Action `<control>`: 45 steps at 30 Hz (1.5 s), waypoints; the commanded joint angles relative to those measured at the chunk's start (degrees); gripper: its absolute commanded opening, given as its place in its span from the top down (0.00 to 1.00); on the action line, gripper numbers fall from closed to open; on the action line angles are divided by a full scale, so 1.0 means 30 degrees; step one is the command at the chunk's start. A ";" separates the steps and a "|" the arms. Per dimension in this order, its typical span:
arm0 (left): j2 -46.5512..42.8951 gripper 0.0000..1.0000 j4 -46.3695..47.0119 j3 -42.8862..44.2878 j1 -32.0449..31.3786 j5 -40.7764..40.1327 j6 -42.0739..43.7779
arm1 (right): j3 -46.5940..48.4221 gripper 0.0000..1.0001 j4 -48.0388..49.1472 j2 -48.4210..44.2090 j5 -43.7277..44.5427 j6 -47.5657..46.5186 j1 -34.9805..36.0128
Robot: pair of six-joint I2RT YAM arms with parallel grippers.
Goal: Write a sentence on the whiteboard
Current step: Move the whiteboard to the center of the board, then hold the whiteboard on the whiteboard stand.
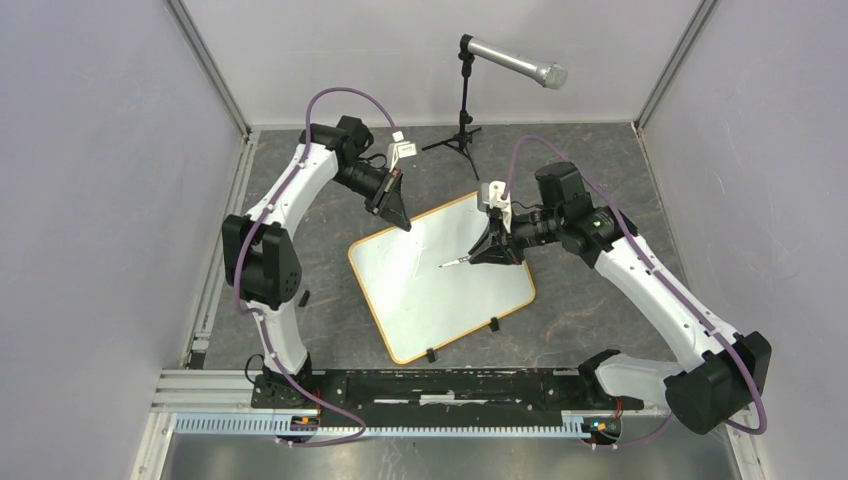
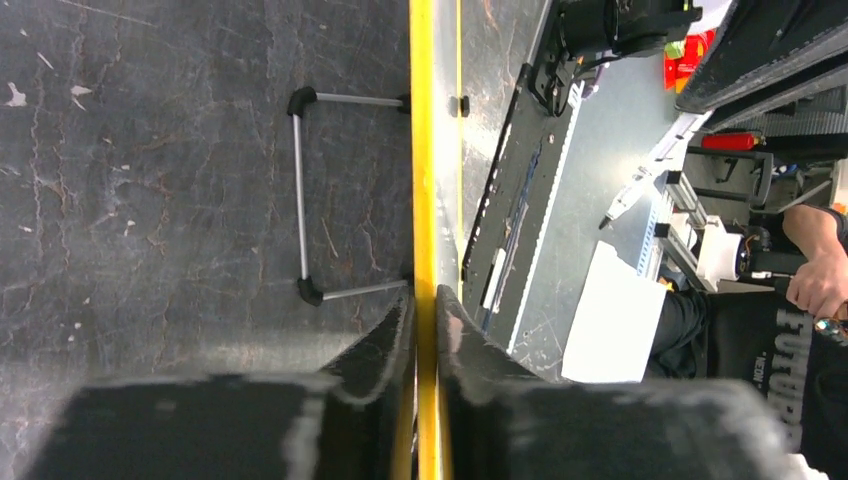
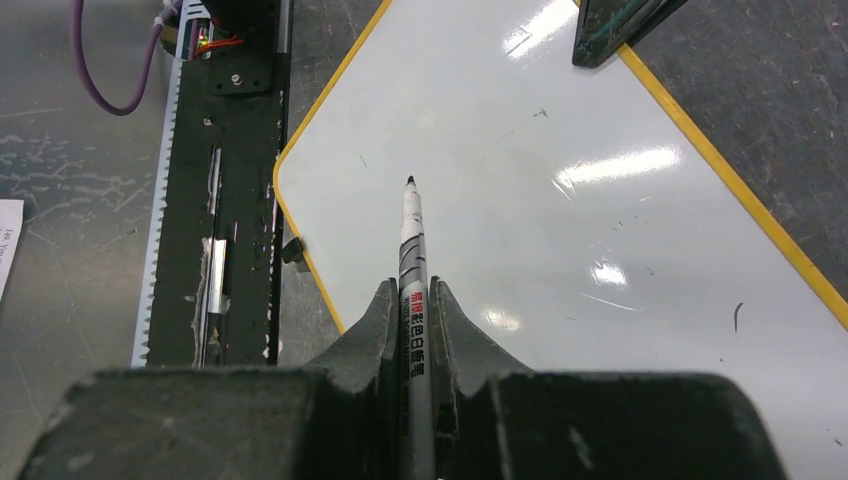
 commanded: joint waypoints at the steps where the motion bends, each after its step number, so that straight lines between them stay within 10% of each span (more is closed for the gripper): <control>1: -0.1043 0.77 0.2083 -0.1289 -0.0280 0.0183 -0.1497 | -0.0056 1.00 0.0710 -0.0046 0.0298 0.0062 0.0248; 9: -0.4224 0.34 0.4335 -0.2420 0.1466 -0.1459 -0.3771 | 0.0532 1.00 0.1019 0.0341 0.1413 0.0252 0.0802; 23: -1.0005 0.16 0.6703 -0.8787 0.5612 -0.1331 -0.5921 | 0.1834 1.00 0.4209 0.1702 0.5510 0.2201 0.3666; 34: -1.0743 0.19 0.8791 -1.1175 0.5847 0.0710 -0.6631 | 0.1317 1.00 0.6783 0.2390 0.7407 0.2562 0.6364; 45: -1.0409 0.48 0.8075 -1.1170 0.5847 0.1887 -0.5985 | 0.1452 1.00 0.7395 0.2980 0.7200 0.2375 0.7589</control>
